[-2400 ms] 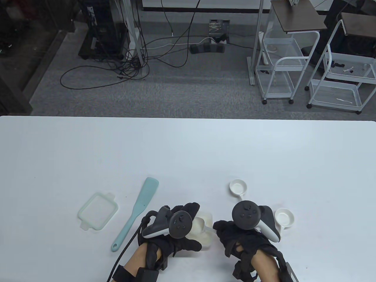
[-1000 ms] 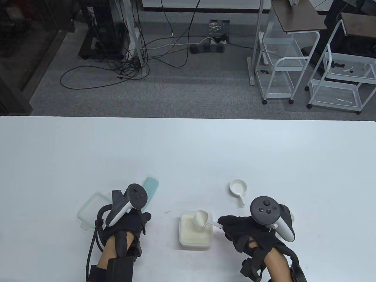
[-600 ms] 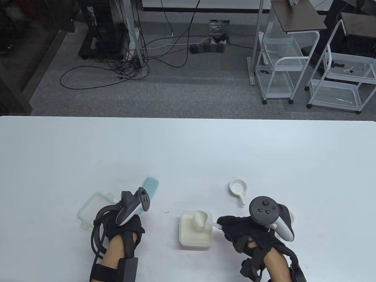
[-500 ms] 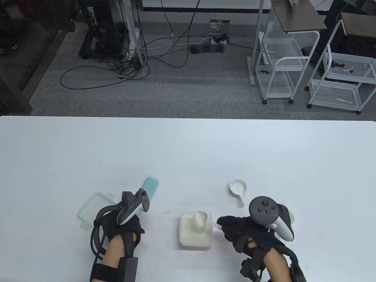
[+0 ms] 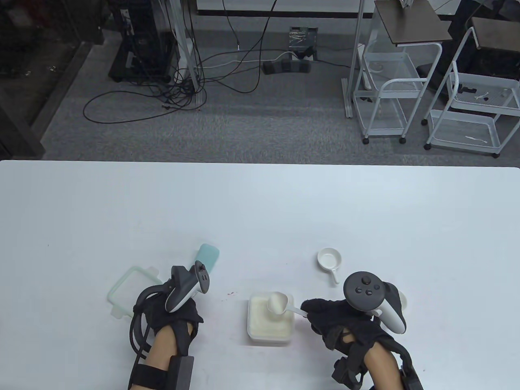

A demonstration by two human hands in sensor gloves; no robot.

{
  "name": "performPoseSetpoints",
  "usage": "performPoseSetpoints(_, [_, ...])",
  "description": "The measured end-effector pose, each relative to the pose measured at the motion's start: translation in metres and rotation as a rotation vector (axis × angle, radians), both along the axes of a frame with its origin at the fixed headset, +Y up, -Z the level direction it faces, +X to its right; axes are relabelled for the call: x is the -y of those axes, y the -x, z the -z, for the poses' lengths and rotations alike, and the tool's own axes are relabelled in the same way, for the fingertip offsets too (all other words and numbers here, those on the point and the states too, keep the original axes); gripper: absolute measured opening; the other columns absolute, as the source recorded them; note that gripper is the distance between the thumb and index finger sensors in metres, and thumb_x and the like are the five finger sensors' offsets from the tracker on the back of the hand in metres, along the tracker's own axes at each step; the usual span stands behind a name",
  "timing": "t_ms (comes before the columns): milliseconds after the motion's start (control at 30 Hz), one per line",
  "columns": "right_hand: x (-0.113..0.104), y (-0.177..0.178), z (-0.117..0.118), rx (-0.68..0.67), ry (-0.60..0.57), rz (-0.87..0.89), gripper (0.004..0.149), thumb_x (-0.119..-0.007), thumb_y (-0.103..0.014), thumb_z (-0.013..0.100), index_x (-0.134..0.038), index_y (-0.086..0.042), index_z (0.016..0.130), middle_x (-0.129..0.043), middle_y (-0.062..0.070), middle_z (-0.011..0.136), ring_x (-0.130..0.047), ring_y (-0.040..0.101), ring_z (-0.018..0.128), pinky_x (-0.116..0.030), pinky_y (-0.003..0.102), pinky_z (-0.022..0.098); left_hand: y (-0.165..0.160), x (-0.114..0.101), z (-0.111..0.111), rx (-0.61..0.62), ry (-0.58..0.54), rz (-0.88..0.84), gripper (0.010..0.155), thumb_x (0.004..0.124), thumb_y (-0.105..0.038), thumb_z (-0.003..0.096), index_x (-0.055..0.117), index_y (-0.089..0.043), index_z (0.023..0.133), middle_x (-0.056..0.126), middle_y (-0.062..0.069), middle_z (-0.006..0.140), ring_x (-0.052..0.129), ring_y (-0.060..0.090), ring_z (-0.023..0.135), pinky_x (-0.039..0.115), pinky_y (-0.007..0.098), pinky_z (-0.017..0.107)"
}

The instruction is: Scoop white sugar with coffee spoon and level it off using dessert spatula

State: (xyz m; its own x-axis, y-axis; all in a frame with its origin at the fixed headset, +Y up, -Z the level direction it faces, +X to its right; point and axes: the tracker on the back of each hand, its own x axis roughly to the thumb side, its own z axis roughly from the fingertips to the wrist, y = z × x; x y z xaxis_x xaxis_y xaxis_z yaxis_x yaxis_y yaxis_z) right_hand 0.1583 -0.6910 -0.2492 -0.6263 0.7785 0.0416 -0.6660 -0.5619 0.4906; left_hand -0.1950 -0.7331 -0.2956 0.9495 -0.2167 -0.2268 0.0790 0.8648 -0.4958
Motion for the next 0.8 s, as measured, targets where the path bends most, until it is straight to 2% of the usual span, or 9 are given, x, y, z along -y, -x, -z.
performPoseSetpoints(133, [0.0, 0.001, 0.0, -0.003, 0.003, -0.007, 0.044, -0.074, -0.022, 0.049, -0.078, -0.001, 0.088, -0.094, 0.012, 0.046, -0.095, 0.018, 0.023, -0.086, 0.049, 0.036, -0.001, 0.0, 0.0, 0.008, 0.01, -0.039, 0.055, 0.095, -0.051, 0.0405, 0.084, -0.022, 0.086, 0.098, -0.005, 0.079, 0.103, 0.016, 0.063, 0.082, 0.049, 0.061])
performPoseSetpoints(200, [0.001, 0.001, 0.0, -0.004, 0.006, -0.011, 0.044, -0.074, -0.022, 0.049, -0.078, -0.001, 0.088, -0.094, 0.012, 0.046, -0.095, 0.018, 0.023, -0.086, 0.049, 0.036, -0.003, 0.0, 0.0, 0.025, 0.018, -0.011, 0.054, 0.094, -0.051, 0.0408, 0.084, -0.023, 0.086, 0.099, -0.007, 0.081, 0.108, 0.014, 0.063, 0.086, 0.044, 0.058])
performPoseSetpoints(467, [0.001, 0.002, -0.001, -0.008, 0.012, -0.013, 0.044, -0.074, -0.022, 0.049, -0.078, -0.002, 0.088, -0.094, 0.011, 0.046, -0.095, 0.018, 0.023, -0.087, 0.048, 0.036, -0.004, -0.001, 0.002, 0.056, 0.011, -0.029, 0.055, 0.096, -0.049, 0.0396, 0.087, -0.022, 0.087, 0.103, -0.003, 0.078, 0.114, 0.012, 0.055, 0.09, 0.038, 0.054])
performPoseSetpoints(567, [0.0, 0.001, 0.0, -0.005, 0.012, 0.0, 0.044, -0.074, -0.022, 0.049, -0.078, -0.002, 0.088, -0.094, 0.011, 0.045, -0.095, 0.017, 0.022, -0.087, 0.048, 0.036, -0.006, -0.011, 0.0, 0.08, 0.015, -0.137, 0.056, 0.097, -0.05, 0.0393, 0.088, -0.02, 0.086, 0.104, -0.003, 0.076, 0.114, 0.011, 0.052, 0.09, 0.037, 0.053])
performPoseSetpoints(667, [0.0, 0.0, 0.0, 0.0, 0.017, 0.025, 0.044, -0.074, -0.022, 0.049, -0.078, -0.002, 0.088, -0.094, 0.011, 0.045, -0.095, 0.017, 0.022, -0.087, 0.048, 0.035, -0.014, -0.03, -0.006, 0.109, -0.003, -0.33, 0.056, 0.096, -0.049, 0.0401, 0.087, -0.017, 0.085, 0.104, -0.001, 0.075, 0.115, 0.011, 0.05, 0.091, 0.036, 0.052])
performPoseSetpoints(800, [0.004, -0.002, 0.001, 0.004, 0.044, 0.048, 0.044, -0.073, -0.022, 0.049, -0.078, -0.002, 0.088, -0.094, 0.011, 0.045, -0.094, 0.017, 0.022, -0.087, 0.048, 0.035, -0.042, -0.056, -0.022, 0.205, -0.025, -0.507, 0.058, 0.095, -0.048, 0.0413, 0.082, -0.015, 0.087, 0.099, 0.001, 0.077, 0.115, 0.01, 0.051, 0.091, 0.034, 0.052])
